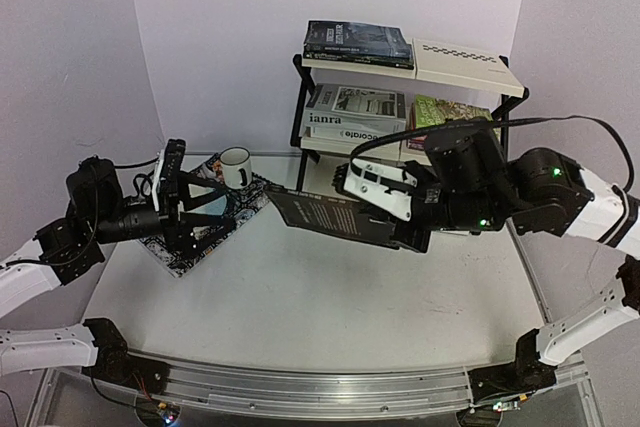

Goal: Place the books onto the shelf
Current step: Pass from the right arm to the left

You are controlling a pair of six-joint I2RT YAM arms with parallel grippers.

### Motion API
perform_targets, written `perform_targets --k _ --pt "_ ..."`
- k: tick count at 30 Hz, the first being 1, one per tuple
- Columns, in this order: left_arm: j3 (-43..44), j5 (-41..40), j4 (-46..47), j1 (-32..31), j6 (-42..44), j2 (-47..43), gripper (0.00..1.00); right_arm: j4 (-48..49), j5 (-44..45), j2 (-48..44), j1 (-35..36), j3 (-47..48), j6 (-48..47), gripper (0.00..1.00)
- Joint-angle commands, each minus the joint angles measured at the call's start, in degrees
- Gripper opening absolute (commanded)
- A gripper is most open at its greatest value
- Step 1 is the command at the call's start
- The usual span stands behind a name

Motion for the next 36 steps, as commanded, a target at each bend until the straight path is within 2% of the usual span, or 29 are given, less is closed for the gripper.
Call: perform_targets --k 1,5,9,13,17,21,25,31,34,36 --pt "-0.5 7.9 5.1 0.1 20.5 0.3 1.0 -1.0 -8.4 -2.1 0.0 5.5 4.1 0.0" --pt "1.1 10.5 5.4 0.1 24.6 3.7 1.0 -1.1 -12.5 -2.3 0.0 6.9 5.0 0.0" --pt "3.2 9.7 5.4 0.1 26.5 6.8 1.0 -1.2 -16.1 -2.4 0.0 7.8 5.0 0.0" --pt "4.9 15.3 5.4 0.1 27.1 8.4 0.99 -1.2 -16.6 -2.1 0.0 7.9 4.5 0.0" --pt "5.1 19.2 5.4 0.1 27.8 9.4 0.92 -1.0 -18.5 -1.6 0.0 8.1 4.3 0.0" --pt "4.4 25.5 5.3 0.1 30.4 9.9 0.79 -0.1 -19.4 -1.0 0.0 8.3 4.5 0.0" --pt "4.4 27.2 5.4 0.1 30.8 10.6 0.7 0.7 -20.2 -0.5 0.0 8.3 4.9 0.0" --pt "4.9 26.4 5.3 0.1 30.4 12.1 0.7 2.3 -20.9 0.4 0.0 8.0 5.7 0.0" --pt "4.9 23.9 5.4 0.1 30.5 12.7 0.49 3.0 -20.9 0.5 0.0 7.6 5.9 0.0" --pt "5.0 21.3 5.4 0.1 31.0 12.9 0.22 3.5 -20.9 0.5 0.0 7.2 5.9 0.0"
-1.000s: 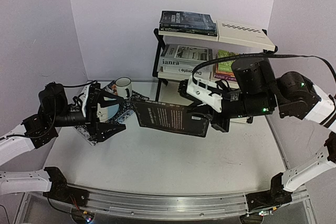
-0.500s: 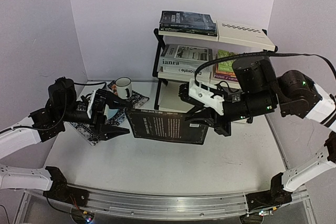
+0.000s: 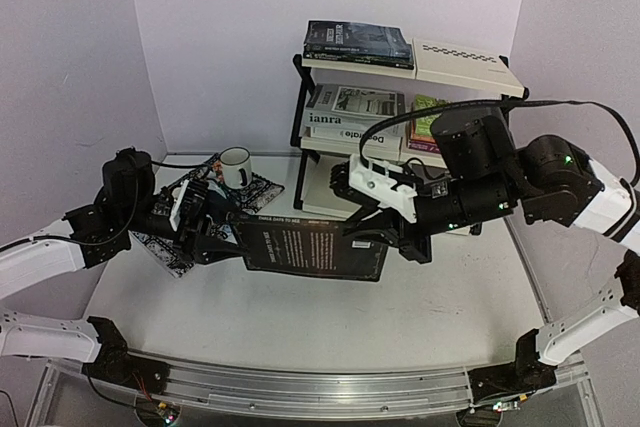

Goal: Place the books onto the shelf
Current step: Pass from the right arm to the left

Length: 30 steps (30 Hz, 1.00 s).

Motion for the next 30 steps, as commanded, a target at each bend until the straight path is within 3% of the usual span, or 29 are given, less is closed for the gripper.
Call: perform_targets --k 1,2,3,5,6,7,9,15,30 --pt "2.8 -4.5 1.5 0.1 1.5 0.5 0.04 6.5 -1.0 -0.3 0.1 2.1 1.1 0.0" --pt "3.0 -7.3 1.5 0.1 1.7 0.5 0.0 6.5 -0.7 -0.3 0.1 1.9 1.0 0.05" --pt "3.0 -9.0 1.5 0.1 1.9 0.3 0.0 6.4 -0.5 -0.3 0.1 1.5 0.9 0.16" --pt "2.9 -11.2 1.4 0.1 3.7 -0.6 0.0 6.3 -0.1 -0.5 0.1 0.2 0.4 0.46" --pt "2.9 -12.3 1.4 0.1 4.5 -1.0 0.0 6.2 0.1 -1.0 0.1 -0.7 0.2 0.56" --pt "2.9 -13.1 1.3 0.1 5.3 -1.5 0.0 6.0 0.4 -1.2 0.1 -1.4 -0.1 0.63" --pt "3.1 -15.0 0.5 0.1 6.9 -2.2 0.0 4.7 1.2 -1.6 0.1 -2.4 -0.6 0.69" --pt "6.5 -15.6 -8.4 0.1 12.8 -0.9 0.0 -1.7 5.3 2.7 0.2 0.8 -1.8 0.66" --pt "7.8 -14.5 -11.5 0.1 14.3 0.5 0.0 -3.0 8.7 13.0 0.1 8.3 -5.8 0.4"
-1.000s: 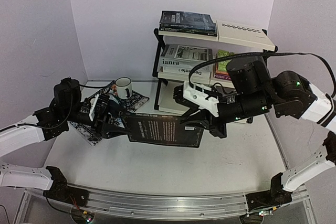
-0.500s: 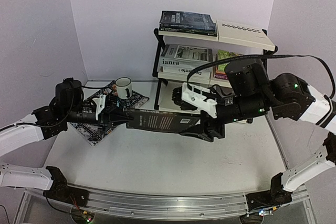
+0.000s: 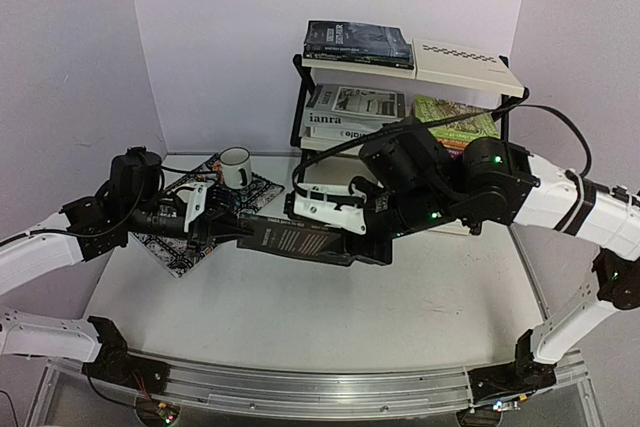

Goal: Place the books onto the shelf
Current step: Pass from the right arm to the left, then pass from the left arm to the right

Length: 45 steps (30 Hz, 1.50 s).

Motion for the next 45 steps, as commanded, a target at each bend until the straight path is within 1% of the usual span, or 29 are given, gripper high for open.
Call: perform_targets --k 1,6,15,16,18,20,22,24,25,26,27,28,30,31,32,36,38,42,45 --pt "4.3 1.7 2.7 0.1 1.1 -0.2 0.0 -0.5 0.8 1.5 0.2 4.0 -0.8 0.38" --pt "4.2 1.8 2.7 0.1 1.4 -0.5 0.0 -0.5 0.6 2.6 0.2 4.7 -1.0 0.32" --pt "4.8 2.5 2.7 0.1 1.6 -0.9 0.0 -0.5 1.2 4.6 0.3 5.5 -1.2 0.31" --pt "4.7 2.7 2.7 0.1 1.6 -1.1 0.0 -0.5 1.2 4.9 0.3 5.7 -1.2 0.29" --pt "4.7 3.0 2.7 0.0 1.6 -1.4 0.0 -0.5 1.3 5.3 0.3 6.2 -1.2 0.18" --pt "4.7 2.8 2.7 0.1 1.5 -1.4 0.0 -0.5 1.4 5.6 0.3 6.6 -1.1 0.11" --pt "4.7 2.8 2.7 0.0 1.4 -1.6 0.0 -0.5 1.8 5.8 0.3 7.0 -1.1 0.02" --pt "4.7 2.6 2.7 0.1 1.3 -1.8 0.01 -0.5 3.5 6.0 0.4 7.3 -1.0 0.0" --pt "4.8 2.1 2.7 0.1 1.0 -1.9 0.1 -0.5 4.5 6.0 0.5 7.6 -1.0 0.0" --pt "4.9 1.4 2.7 0.0 0.5 -2.0 0.29 -0.5 5.7 5.7 0.6 7.7 -1.4 0.0" --pt "5.0 0.7 2.7 0.0 -0.1 -2.2 0.51 -0.5 6.8 5.2 0.7 7.8 -2.1 0.0" --pt "5.0 0.0 2.7 0.1 -0.6 -2.5 0.66 -0.5 8.1 4.6 0.8 8.0 -2.7 0.0" --pt "4.6 -1.5 2.7 0.1 -0.9 -3.8 0.91 -0.5 10.1 3.2 1.0 8.6 -4.3 0.0" --pt "4.3 -2.1 2.7 0.1 -1.0 -4.7 0.98 -0.5 10.8 2.4 1.0 9.0 -5.2 0.0" --pt "4.1 -2.5 2.7 0.0 -1.2 -5.8 1.0 -0.5 11.8 1.8 1.0 9.8 -6.0 0.0" --pt "3.9 -4.2 2.8 0.1 -3.5 -9.5 1.0 0.3 15.4 -0.3 1.0 13.1 -10.4 0.0" --pt "4.0 -5.4 2.8 0.1 -5.2 -10.6 1.0 2.3 18.0 -1.0 1.0 14.7 -13.2 0.0" --pt "4.1 -7.4 2.8 0.1 -7.2 -12.2 1.0 10.7 22.0 -3.1 1.0 15.5 -20.5 0.0" --pt "4.0 -8.1 2.8 0.1 -7.8 -13.1 1.0 18.2 23.3 -4.0 1.0 16.2 -26.4 0.0"
